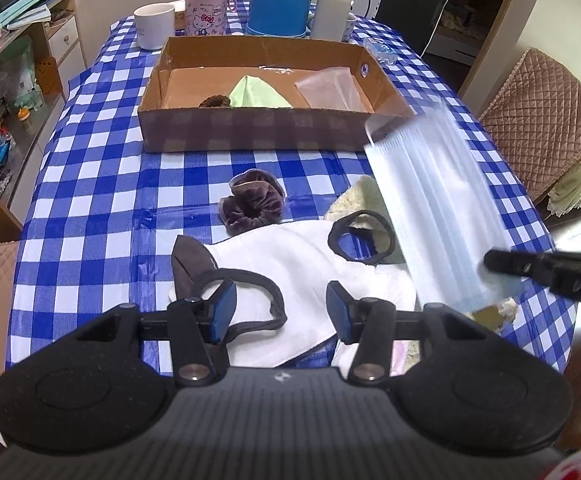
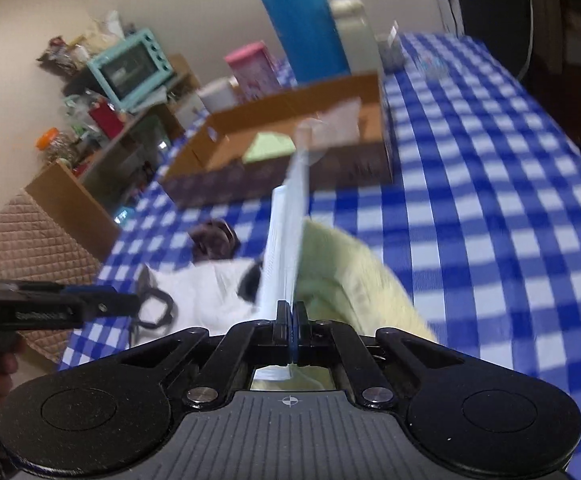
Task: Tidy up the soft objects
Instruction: 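Grasp the light blue face mask with the right tool and lift it, then grasp the purple velvet scrunchie with the left tool while the right tool holds the mask, then carry both items over the box and release the blue mask from the right tool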
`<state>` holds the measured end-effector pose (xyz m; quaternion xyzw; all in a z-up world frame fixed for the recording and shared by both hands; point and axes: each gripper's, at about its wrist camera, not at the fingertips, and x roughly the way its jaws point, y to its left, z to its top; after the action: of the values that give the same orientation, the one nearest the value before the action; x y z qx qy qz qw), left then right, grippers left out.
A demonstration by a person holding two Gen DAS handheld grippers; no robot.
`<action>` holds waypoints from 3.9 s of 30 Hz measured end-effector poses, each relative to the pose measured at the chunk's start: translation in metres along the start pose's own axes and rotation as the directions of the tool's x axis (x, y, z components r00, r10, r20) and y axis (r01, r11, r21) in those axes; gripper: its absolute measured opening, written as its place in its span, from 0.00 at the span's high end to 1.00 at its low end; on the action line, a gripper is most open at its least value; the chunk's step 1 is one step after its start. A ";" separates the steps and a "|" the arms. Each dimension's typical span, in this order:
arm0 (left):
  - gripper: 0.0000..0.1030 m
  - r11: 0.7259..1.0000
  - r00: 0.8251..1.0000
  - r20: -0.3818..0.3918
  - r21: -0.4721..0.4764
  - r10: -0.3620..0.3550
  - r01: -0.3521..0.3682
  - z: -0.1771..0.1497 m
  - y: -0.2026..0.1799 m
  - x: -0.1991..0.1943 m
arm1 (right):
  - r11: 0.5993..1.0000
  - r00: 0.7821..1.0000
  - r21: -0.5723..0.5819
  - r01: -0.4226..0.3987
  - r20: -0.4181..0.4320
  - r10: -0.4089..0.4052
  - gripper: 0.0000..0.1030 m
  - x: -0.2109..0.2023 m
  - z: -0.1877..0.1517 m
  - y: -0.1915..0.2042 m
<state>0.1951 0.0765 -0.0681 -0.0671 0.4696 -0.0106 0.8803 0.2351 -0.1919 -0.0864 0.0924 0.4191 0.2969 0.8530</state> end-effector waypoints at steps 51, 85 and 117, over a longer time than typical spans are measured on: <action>0.85 0.992 0.996 -0.031 0.101 0.078 -0.075 0.073 0.011 0.129 | 0.999 0.998 -0.046 0.027 0.051 -0.025 1.00 0.025 0.067 -0.015; 0.93 0.986 0.976 0.189 0.100 0.111 -0.132 0.142 0.040 0.059 | 0.963 0.987 -0.255 -0.088 0.105 0.118 1.00 0.055 0.146 -0.002; 0.93 0.986 0.979 0.160 0.087 0.130 -0.145 0.183 0.058 0.114 | 0.925 0.979 -0.322 -0.203 -0.051 0.197 1.00 0.197 0.172 -0.036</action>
<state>0.4077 0.1446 -0.0686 0.0083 0.4029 0.0326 0.9146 0.4758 -0.0906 -0.1226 -0.0100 0.3602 0.4483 0.8180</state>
